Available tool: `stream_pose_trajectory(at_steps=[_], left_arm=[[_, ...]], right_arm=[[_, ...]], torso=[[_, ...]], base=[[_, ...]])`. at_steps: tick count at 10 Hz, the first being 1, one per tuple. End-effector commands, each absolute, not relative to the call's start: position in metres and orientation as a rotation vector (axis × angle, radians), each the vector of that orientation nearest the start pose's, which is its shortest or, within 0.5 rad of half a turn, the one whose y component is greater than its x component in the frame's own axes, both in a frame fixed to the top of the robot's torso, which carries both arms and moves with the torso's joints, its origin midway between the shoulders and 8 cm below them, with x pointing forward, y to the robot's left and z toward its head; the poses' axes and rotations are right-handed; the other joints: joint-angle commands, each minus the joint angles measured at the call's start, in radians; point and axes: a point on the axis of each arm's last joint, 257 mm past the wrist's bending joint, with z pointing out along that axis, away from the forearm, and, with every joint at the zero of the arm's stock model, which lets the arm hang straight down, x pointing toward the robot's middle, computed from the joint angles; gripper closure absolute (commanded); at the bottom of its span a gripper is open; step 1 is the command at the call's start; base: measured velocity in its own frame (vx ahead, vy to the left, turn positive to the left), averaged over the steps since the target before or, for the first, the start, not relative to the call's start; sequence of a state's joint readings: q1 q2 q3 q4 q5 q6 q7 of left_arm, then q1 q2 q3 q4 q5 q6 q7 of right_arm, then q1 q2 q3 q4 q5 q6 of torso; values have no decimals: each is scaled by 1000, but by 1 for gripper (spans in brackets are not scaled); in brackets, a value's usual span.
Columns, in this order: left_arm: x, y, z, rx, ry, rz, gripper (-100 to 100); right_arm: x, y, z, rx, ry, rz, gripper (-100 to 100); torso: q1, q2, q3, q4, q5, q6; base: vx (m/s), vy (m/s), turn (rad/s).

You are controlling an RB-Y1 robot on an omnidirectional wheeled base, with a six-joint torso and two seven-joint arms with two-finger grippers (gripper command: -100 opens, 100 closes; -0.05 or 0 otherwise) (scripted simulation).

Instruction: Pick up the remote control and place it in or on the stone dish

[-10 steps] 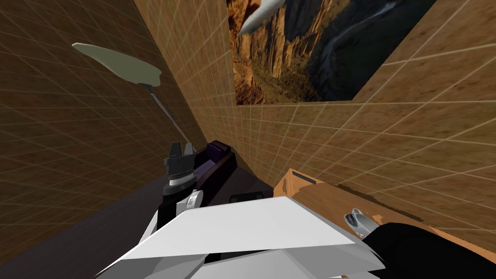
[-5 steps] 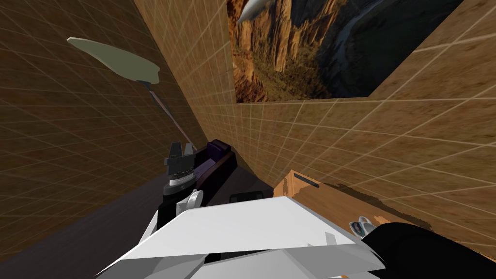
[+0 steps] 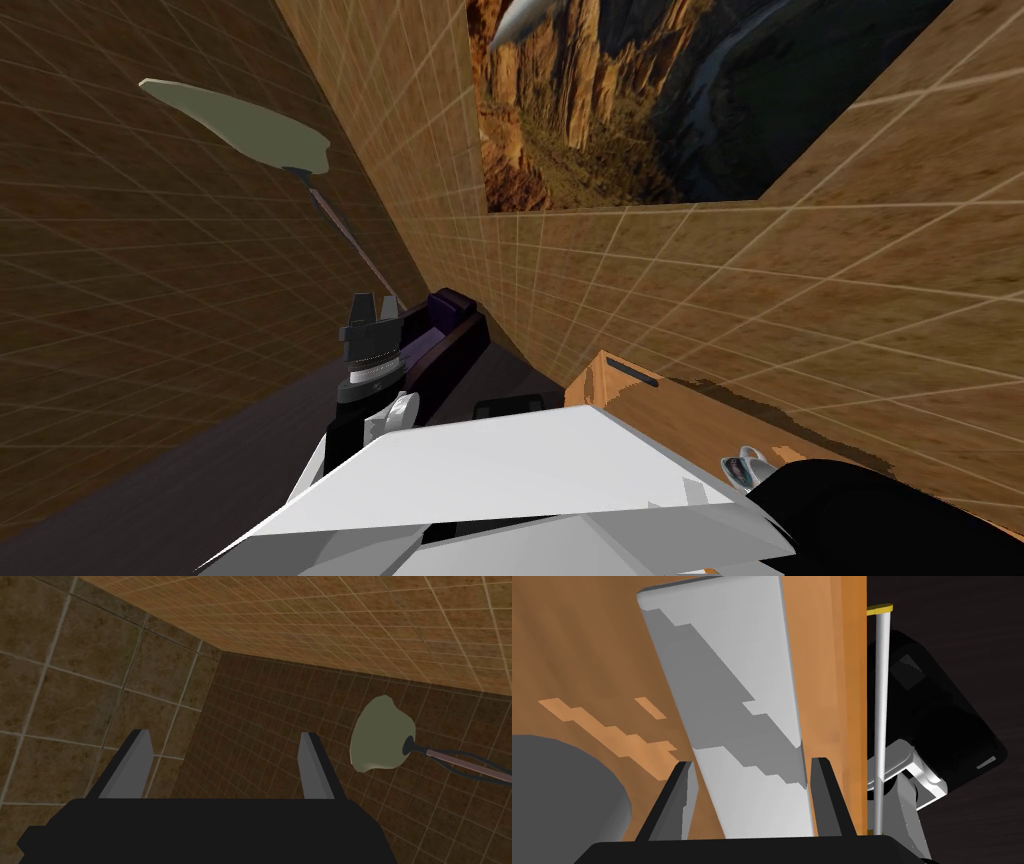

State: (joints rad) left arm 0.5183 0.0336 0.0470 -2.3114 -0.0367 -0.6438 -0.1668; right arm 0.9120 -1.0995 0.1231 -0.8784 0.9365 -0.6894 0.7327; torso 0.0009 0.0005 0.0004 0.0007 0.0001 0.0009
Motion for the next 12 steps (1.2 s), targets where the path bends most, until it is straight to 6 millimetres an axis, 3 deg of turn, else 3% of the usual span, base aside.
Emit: stream_pose_trajectory(at_steps=[1,2,4,5,6,8,12], left_arm=[[309,278,58,-416,582,-1107,0],[309,278,58,-416,582,-1107,0],[309,278,58,-416,582,-1107,0],[309,278,58,-416,582,-1107,0],[309,278,58,-416,582,-1107,0],[309,278,58,-416,582,-1107,0],[309,278,58,-416,582,-1107,0]], right_arm=[[-150,-639,-434,-1193,2898,-64,0],[-145,-647,-422,-1206,2894,-67,100],[-145,-649,-421,-1210,2894,-71,100],[-145,-650,-420,-1210,2894,-69,0],[-148,-669,-405,-1232,2918,-107,100],[-148,-680,-397,-1236,2931,-127,100],[-138,-719,-366,-1194,2976,-220,100]], torso=[[0,0,0,0,0,0],[0,0,0,0,0,0],[4,0,0,0,1,1],[3,0,0,0,1,1],[1,0,0,0,1,0],[3,4,2,0,3,0],[4,8,5,2,3,0]], base=[[0,0,0],[12,24,-95],[7,33,-56],[0,0,0],[-49,22,25],[-71,21,37],[-113,20,74]])
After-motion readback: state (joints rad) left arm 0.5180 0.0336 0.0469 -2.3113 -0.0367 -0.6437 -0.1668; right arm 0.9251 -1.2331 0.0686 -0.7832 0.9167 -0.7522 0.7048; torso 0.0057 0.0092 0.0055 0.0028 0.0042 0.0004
